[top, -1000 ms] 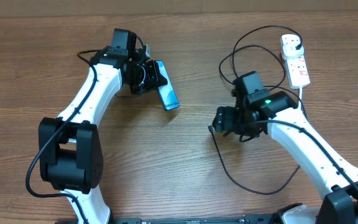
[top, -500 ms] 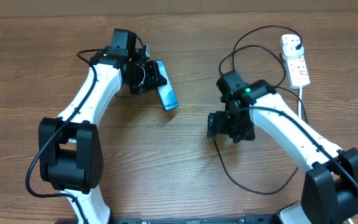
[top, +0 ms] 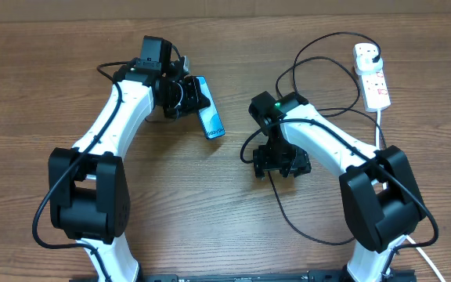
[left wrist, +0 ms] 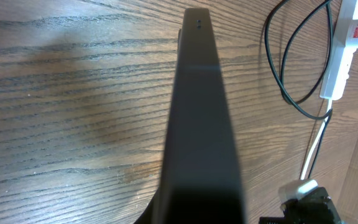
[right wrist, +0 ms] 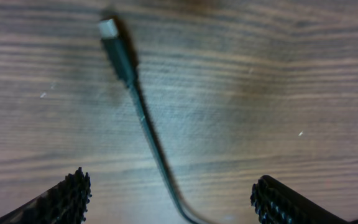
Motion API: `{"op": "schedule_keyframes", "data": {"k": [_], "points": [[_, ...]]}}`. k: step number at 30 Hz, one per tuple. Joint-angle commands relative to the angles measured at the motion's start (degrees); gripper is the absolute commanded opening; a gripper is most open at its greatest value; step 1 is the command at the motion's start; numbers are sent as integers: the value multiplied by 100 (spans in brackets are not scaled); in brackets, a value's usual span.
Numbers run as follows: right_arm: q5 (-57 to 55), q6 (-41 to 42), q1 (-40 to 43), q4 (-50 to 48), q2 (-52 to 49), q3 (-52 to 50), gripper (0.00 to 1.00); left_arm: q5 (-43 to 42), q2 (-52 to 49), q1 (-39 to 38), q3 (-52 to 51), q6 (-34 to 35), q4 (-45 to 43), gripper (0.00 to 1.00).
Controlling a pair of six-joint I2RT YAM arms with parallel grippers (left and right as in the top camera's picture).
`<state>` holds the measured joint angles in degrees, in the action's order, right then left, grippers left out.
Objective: Plug charger to phone and switch on socket
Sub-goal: 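Lower the right gripper toward the USB-C plug on the table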
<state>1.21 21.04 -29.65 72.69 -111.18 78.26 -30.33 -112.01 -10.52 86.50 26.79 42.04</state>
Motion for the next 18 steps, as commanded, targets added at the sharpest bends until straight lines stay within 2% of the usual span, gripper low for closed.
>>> {"op": "schedule_keyframes", "data": {"k": [1, 8, 12, 18], "points": [[-160, -9, 9, -26, 46, 140, 84, -76, 46, -55, 24, -101, -28, 4], [-160, -127, 9, 640, 9, 997, 86, -76, 46, -55, 24, -85, -35, 4], [31, -138, 9, 192, 11, 1279, 91, -79, 46, -55, 24, -85, -22, 4], [-133, -138, 9, -234, 7, 1239, 93, -85, 46, -55, 24, -85, 13, 4]]}}
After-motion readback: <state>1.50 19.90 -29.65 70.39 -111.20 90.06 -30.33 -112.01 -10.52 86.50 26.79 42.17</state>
